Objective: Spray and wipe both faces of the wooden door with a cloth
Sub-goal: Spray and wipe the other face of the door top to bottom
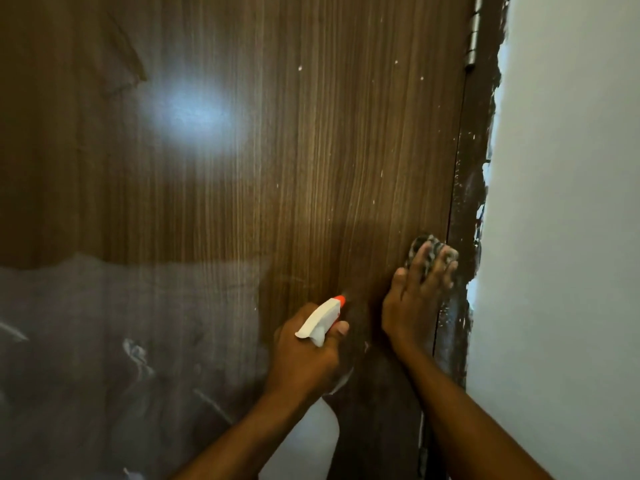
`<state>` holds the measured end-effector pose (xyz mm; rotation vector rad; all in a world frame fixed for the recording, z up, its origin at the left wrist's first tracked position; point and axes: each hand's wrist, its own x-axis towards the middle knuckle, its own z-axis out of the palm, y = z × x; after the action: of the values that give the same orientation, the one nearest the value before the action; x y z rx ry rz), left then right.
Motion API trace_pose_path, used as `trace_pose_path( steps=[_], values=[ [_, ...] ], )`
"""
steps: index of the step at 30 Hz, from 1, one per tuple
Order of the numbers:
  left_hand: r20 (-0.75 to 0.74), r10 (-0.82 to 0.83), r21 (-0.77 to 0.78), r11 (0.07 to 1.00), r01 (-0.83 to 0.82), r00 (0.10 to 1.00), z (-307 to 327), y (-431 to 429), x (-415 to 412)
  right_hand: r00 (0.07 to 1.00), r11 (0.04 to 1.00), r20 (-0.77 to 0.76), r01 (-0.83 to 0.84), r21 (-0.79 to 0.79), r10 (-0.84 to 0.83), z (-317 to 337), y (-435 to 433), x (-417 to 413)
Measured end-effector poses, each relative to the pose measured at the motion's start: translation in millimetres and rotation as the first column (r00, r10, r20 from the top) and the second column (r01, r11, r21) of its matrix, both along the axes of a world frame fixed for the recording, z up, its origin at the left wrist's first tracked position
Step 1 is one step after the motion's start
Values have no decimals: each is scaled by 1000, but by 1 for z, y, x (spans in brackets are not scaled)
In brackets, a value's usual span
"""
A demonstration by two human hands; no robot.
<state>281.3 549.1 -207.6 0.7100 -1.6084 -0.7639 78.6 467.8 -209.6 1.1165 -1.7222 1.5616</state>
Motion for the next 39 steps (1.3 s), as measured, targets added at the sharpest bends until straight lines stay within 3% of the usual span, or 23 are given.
trace_pose_path(
  steps=[3, 5, 7, 9, 11, 13, 15, 17, 19, 22, 25, 27, 28, 30, 33, 35, 36, 37, 39],
  values=[
    [-21, 50, -41, 998, -51, 999, -8, -2, 8, 951, 999, -308, 0, 54, 17, -56, 1, 18],
    [-84, 60, -19, 998, -62, 995, -12, -5, 12, 920, 997, -388, -19, 73, 46, -82, 3, 14],
    [-128, 44, 33, 999, -40, 991, -15, -5, 20, 927, 997, -372, -7, 71, 33, -83, 4, 11],
    [-183, 12, 75, 997, 2, 983, -22, -8, 36, 968, 999, -252, 11, 51, 3, -64, 1, 21],
    [-119, 21, 45, 999, -16, 993, -24, -10, 53, 997, 1000, -70, 23, 8, -22, -30, -7, 46],
    [-95, 67, 29, 998, -64, 993, -27, -15, 71, 998, 1000, -63, 13, -14, -14, 1, -16, 79],
    [-108, 85, 14, 996, -83, 991, -24, -18, 87, 942, 1000, -334, -8, 3, 9, 0, -20, 101],
    [-41, 131, -55, 990, -133, 991, -22, -21, 100, 789, 999, -614, -14, 35, 33, -33, -20, 101],
    [-24, 152, -65, 986, -153, 988, -24, -20, 113, 717, 997, -693, -31, 75, 74, -82, -10, 86],
    [-39, 157, -33, 987, -158, 987, -26, -12, 130, 826, 993, -559, -11, 120, 77, -114, 5, 73],
    [-68, 162, 25, 987, -160, 984, -29, -7, 151, 973, 997, -229, 21, 72, -4, -78, -3, 109],
    [-63, 189, 35, 982, -187, 980, -26, -8, 167, 994, 999, -98, 45, 27, -42, -40, -15, 146],
    [-56, 209, 26, 978, -208, 976, -25, -9, 176, 992, 999, -121, 41, 21, -38, -26, -21, 165],
    [-43, 222, 4, 975, -222, 974, -23, -11, 194, 943, 999, -334, 15, 29, -4, -21, -30, 198],
    [-25, 206, -25, 978, -207, 978, -25, -16, 212, 748, 1000, -663, -21, 22, 31, -50, -33, 211],
    [-27, 203, -7, 979, -203, 979, -29, -19, 223, 624, 997, -778, -62, 41, 70, -69, -26, 193],
    [-35, 193, 2, 981, -194, 980, -29, -21, 228, 605, 997, -793, -59, 51, 76, -73, -22, 183],
    [-46, 185, 15, 983, -184, 982, -31, -24, 230, 643, 997, -762, -49, 60, 78, -74, -20, 174],
    [-70, 175, 29, 984, -173, 982, -33, -28, 241, 836, 998, -547, -15, 63, 47, -61, -21, 181]
  ],
)
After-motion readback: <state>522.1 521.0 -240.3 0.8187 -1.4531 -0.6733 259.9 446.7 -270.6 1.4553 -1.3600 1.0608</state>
